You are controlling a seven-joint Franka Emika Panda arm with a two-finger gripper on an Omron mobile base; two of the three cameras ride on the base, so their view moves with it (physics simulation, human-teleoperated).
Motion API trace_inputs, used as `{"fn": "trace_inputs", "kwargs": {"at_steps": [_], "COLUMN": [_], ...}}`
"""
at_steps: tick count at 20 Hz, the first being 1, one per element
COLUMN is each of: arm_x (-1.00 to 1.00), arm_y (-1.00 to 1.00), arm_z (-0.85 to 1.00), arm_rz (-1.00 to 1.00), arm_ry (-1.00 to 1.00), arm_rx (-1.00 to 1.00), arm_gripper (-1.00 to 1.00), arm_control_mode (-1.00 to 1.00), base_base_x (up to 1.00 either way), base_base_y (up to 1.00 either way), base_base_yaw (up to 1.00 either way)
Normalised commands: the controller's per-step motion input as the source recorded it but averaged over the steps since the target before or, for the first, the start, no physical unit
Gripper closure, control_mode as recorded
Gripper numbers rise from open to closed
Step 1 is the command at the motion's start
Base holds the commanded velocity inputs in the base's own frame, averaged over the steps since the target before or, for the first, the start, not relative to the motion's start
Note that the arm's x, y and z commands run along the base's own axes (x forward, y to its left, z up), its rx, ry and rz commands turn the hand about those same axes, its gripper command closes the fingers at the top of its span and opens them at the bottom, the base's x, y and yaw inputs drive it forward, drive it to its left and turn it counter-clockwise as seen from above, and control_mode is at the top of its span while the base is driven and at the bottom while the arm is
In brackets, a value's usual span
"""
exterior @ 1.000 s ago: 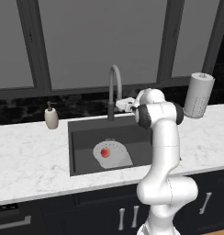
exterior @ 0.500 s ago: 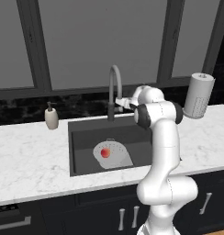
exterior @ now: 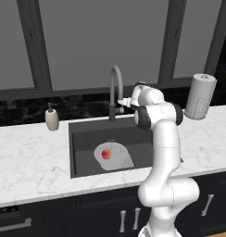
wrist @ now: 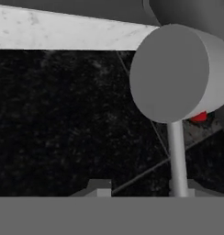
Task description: Put the colander in the sink, put the peach in the colander, and turn on the sink faucet and pour water over the colander.
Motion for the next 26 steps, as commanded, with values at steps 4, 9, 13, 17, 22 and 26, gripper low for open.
{"fn": "trace_inputs", "kwargs": {"at_steps": [4, 9, 13, 17, 22, 26], "arm_x": [0.20, 0.07, 0.00, 0.00, 0.00, -0.08], "arm_y": [-1.00, -1.00, -1.00, -1.00, -1.00, -1.00], "arm_z": [-0.89, -0.99, -1.00, -1.00, -1.00, -0.68], "arm_rz": [-0.06, -0.13, -0.15, -0.16, -0.19, -0.15], "arm_ry": [0.12, 0.16, 0.20, 0.23, 0.21, 0.11], "arm_rx": [0.00, 0.00, 0.01, 0.01, 0.00, 0.02], "arm_gripper": [1.00, 1.00, 1.00, 1.00, 1.00, 1.00], "arm_control_mode": [-1.00, -1.00, -1.00, -1.00, -1.00, -1.00], "base_base_x": [0.00, 0.00, 0.00, 0.00, 0.00, 0.00], "base_base_y": [0.00, 0.00, 0.00, 0.00, 0.00, 0.00], "base_base_yaw": [0.00, 0.00, 0.00, 0.00, 0.00, 0.00]}}
